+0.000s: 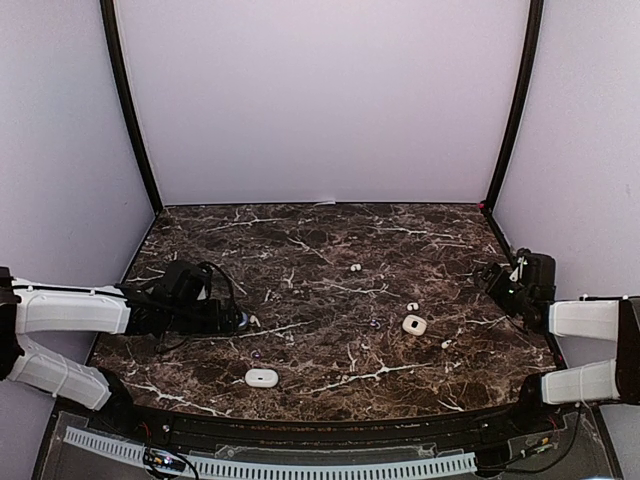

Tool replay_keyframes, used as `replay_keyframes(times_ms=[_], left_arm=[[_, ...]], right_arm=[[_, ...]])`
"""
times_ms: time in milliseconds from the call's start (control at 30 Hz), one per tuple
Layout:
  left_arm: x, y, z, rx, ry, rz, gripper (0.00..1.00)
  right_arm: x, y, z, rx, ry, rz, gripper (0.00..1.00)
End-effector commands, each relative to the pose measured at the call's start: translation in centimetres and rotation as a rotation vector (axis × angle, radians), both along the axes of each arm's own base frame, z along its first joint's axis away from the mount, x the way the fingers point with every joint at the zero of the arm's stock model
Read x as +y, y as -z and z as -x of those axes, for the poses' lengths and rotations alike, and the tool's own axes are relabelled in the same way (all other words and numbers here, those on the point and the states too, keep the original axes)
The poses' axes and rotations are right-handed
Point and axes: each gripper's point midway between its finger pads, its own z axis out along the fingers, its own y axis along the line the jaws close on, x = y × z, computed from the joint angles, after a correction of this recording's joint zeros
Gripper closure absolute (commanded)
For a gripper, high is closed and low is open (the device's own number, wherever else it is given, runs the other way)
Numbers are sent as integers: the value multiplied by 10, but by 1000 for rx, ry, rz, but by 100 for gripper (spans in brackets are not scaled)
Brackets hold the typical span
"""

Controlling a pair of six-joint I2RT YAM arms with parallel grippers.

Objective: Insert the wireless bluetooth earbuds into the charging case
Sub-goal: Turn over the charging case at the center of the board.

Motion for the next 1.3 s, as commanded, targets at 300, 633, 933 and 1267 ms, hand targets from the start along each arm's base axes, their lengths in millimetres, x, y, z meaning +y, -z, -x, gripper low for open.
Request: replay_keyframes(times_ms=[300, 633, 933, 1267], left_arm=[[-20, 26, 10, 210, 149, -164, 1], [-68, 15, 24, 248, 309, 67, 2], [-93, 5, 27, 238, 411, 139, 3], [-51, -11, 18, 140, 298, -43, 7]], right_arm=[[3, -23, -13, -80, -29, 5, 1], [6, -25, -13, -87, -52, -1, 1], [9, -24, -13, -83, -67, -7, 2], [11, -25, -14, -87, -78, -8, 2]])
